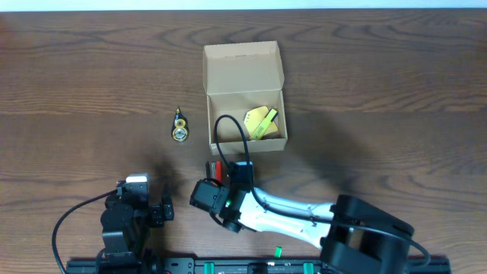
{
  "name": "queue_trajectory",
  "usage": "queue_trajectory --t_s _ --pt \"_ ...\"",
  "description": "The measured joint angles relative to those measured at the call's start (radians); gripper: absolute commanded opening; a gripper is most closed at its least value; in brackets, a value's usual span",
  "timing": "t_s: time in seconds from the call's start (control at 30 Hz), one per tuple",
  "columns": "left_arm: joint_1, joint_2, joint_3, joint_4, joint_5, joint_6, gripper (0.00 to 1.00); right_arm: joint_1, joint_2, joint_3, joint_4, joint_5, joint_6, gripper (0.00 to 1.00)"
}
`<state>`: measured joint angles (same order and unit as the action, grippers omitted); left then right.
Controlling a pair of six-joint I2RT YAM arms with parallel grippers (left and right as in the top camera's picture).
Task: Pack container
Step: 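Carry the staples box into the cardboard box and release it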
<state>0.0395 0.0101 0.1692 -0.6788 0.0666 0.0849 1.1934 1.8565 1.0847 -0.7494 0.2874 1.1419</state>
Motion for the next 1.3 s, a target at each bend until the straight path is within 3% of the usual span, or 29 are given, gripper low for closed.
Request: queue_trajectory --t_s 0.3,0.47,0.93,1.13,1.3 --pt "0.000 0.000 0.000 0.000 0.000 0.000 0.95 0.010 -0.227 0.021 -0.031 0.111 -0.014 0.31" --pt "0.000 0.000 0.000 0.000 0.000 0.000 0.95 -0.013 -0.304 0.031 0.079 0.200 -0.100 0.29" --pt "0.000 0.000 0.000 0.000 0.000 0.000 0.96 -0.341 -0.304 0.032 0.291 0.201 -0.314 0.28" --pt "0.000 0.000 0.000 0.000 0.000 0.000 0.95 -0.425 -0.286 0.032 0.336 0.151 -0.355 0.28" --pt "0.000 0.000 0.000 0.000 0.000 0.000 0.95 -0.440 -0.160 0.080 0.293 0.101 -0.372 0.27"
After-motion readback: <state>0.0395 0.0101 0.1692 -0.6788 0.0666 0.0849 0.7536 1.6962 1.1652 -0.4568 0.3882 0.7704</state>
